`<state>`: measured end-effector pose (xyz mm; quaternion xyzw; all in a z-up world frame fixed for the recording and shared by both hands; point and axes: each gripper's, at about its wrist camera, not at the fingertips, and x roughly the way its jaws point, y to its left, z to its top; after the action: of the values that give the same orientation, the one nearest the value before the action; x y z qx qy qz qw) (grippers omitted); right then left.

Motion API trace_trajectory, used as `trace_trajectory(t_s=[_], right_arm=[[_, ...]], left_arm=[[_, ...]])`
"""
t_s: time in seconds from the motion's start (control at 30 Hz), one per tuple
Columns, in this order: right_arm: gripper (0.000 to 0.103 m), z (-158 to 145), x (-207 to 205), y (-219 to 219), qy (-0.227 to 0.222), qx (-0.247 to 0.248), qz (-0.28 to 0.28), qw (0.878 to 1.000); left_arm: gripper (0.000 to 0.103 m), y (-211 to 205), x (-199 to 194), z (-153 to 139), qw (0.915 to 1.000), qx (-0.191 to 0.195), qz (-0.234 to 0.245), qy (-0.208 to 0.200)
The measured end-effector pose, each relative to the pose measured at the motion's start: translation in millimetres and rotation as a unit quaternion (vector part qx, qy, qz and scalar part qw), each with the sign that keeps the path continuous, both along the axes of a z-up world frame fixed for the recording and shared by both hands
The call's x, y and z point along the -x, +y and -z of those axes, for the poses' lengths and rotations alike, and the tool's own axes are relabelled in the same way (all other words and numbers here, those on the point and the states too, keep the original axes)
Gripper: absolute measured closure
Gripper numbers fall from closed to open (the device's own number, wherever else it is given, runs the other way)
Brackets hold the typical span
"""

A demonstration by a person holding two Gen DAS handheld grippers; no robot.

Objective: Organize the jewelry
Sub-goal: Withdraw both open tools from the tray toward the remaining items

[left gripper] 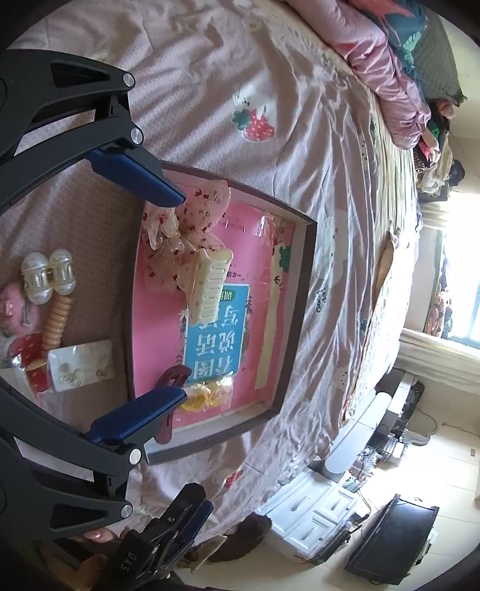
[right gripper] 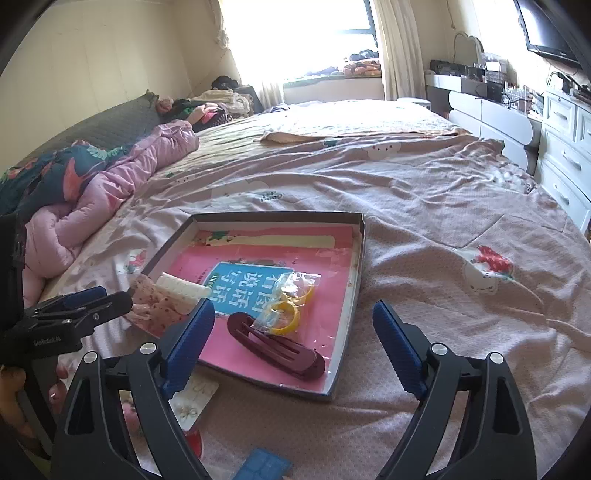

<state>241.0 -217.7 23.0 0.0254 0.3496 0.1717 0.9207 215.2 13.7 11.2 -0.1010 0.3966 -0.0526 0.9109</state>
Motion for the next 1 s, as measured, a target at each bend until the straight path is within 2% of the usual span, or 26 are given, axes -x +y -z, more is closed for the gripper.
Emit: trace_trajectory(t_s=[0.5, 1.0], right_arm=[[0.017, -26, 42, -7, -0.026, 0.004, -0.015, 1.0], [0.016, -21, 77, -3, -0.025, 0.016, -0.033, 0.999]], left_arm=[[0.013, 2, 38, -26, 0.9994, 0.002, -0.003, -0.034], [0.013, 16, 72, -23, 0.9993, 0.003, -0.023, -0.031]])
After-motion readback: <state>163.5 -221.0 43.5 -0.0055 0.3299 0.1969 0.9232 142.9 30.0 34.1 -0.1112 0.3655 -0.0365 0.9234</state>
